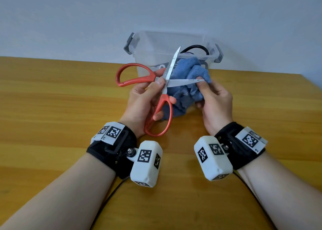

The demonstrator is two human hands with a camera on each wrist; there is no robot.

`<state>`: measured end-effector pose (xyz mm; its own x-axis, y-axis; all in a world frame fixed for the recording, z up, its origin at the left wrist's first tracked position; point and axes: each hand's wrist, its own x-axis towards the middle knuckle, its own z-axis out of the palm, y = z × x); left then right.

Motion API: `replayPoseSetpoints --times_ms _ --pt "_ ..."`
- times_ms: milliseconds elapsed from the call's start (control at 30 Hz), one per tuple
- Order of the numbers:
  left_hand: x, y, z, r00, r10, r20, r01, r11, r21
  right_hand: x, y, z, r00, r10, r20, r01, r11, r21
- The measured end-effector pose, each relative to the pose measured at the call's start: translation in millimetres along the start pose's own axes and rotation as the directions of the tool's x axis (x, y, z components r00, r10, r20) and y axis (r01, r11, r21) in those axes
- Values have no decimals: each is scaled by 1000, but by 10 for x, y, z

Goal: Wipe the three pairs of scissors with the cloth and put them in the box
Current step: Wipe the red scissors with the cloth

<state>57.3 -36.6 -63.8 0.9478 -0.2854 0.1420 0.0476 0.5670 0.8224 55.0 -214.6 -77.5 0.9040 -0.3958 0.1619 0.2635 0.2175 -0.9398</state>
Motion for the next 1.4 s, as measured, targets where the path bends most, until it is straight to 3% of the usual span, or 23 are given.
replayPoseSetpoints --times_ms 67,167,300,367,533,700,800,1067,1400 --pt "13 -5 -14 1000 4 -18 -4 1000 -13 -19 -11 28 998 44 50 -44 999 15" --pt "31 19 -38 994 1 -111 -7 999 -54 -5 -38 42 986 127 111 -146 971 189" --pt "63 28 -45 988 -16 -155 -3 993 -118 -26 -57 30 895 316 315 -431 798 421" --pt "84 2 -57 987 1 -159 -17 995 -96 -21 -33 38 859 284 426 -456 802 386" --pt "93 -80 -78 996 16 -89 -15 1000 15 -67 24 113 845 243 477 -357 920 163" --pt "85 -148 -38 997 79 -17 -74 975 212 -95 39 142 872 216 440 -274 959 73" --pt "71 -176 -13 997 79 16 -80 949 304 -68 68 155 912 223 345 -266 960 82" --pt "63 -150 51 996 75 -54 -55 952 300 -78 94 192 958 185 219 -210 973 94" --pt "19 -96 61 992 87 -94 -63 971 229 -68 -2 143 975 179 129 -199 966 163"
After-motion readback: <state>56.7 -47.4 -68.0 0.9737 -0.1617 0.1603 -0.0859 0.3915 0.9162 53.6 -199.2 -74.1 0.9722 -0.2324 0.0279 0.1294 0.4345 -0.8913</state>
